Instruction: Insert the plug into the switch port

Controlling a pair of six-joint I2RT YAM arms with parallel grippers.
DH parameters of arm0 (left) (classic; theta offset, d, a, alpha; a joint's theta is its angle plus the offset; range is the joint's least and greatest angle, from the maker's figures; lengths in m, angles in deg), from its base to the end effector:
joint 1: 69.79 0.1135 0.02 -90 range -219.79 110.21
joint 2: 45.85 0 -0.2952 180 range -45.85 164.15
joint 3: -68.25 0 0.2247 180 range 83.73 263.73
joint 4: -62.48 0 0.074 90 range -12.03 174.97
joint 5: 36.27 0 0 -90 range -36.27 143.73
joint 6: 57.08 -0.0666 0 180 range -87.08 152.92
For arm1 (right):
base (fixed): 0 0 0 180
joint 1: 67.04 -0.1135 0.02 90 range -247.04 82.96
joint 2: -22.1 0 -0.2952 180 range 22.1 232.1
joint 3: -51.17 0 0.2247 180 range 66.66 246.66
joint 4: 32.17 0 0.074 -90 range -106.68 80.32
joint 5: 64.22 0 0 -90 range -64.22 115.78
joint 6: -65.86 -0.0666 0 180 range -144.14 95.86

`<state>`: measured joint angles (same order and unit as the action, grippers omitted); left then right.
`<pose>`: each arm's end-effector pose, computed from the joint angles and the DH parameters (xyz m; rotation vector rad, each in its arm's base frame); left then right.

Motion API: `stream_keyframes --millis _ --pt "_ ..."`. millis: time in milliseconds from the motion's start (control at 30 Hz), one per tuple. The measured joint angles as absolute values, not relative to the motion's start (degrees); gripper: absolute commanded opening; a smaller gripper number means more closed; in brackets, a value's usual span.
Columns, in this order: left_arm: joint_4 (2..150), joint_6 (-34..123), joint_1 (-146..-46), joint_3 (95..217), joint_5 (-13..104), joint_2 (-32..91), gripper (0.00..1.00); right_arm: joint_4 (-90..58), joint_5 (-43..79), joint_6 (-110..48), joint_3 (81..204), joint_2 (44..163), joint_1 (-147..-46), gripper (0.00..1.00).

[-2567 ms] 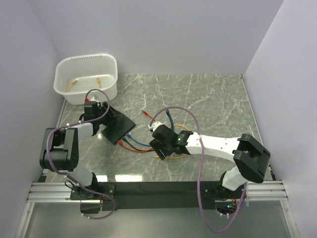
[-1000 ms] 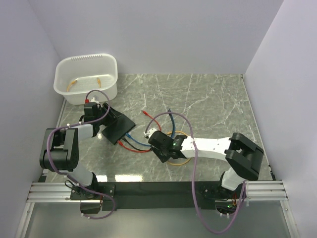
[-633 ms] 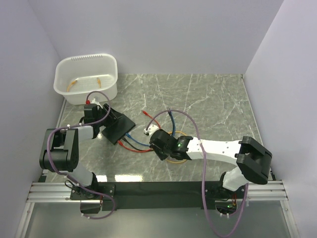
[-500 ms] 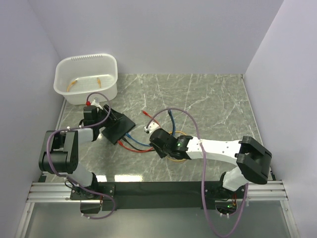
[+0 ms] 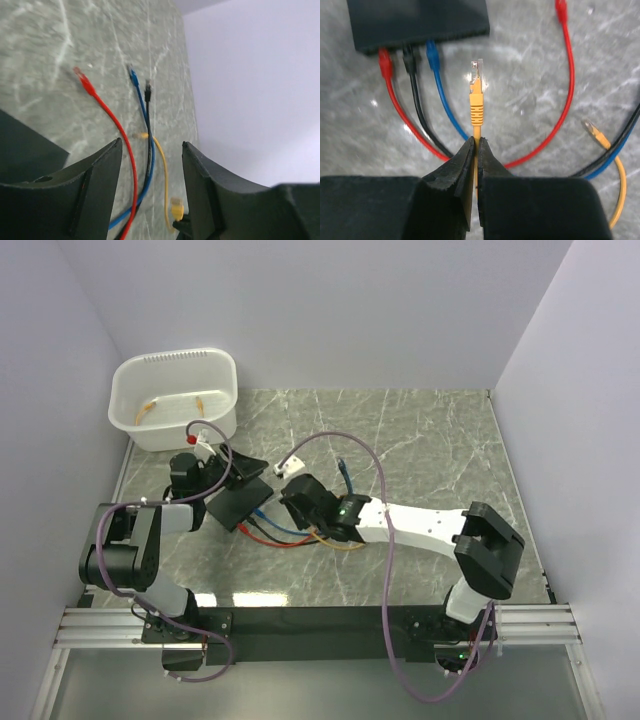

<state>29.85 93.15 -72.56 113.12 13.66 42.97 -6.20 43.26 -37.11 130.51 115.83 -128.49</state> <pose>0.2958 -0.0572 0.2282 -0.4076 1.9031 -1.3784 0.1904 0.3081 0.2632 -0.7796 2.1220 0.3546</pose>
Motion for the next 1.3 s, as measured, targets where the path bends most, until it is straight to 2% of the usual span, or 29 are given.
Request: stream_keyframes --millis 200,467,800,933,1200,1300 --pt "30.4 92.7 -76.2 114.1 12.5 43.1 0.56 -7.3 42.9 -37.1 136.1 119.7 -127.0 0.00" --pt "33.3 90.6 -79.0 116.2 12.6 43.1 0.56 -7.3 42.4 -37.2 137.4 120.8 -125.6 0.00" --pt "33.2 90.6 -79.4 116.2 12.5 43.3 0.40 -7.6 42.0 -37.9 138.0 121.0 -124.9 0.00" --pt "33.2 90.4 -79.6 116.2 12.5 43.3 0.30 -8.0 41.8 -38.2 138.0 121.3 -124.8 0.00" --pt "33.2 90.1 -80.1 116.2 12.4 43.3 0.25 -8.7 41.6 -38.7 138.0 121.9 -124.6 0.00" --pt "33.2 89.4 -80.4 116.3 12.6 43.3 0.21 -8.5 41.6 -38.8 138.7 122.3 -124.5 0.00"
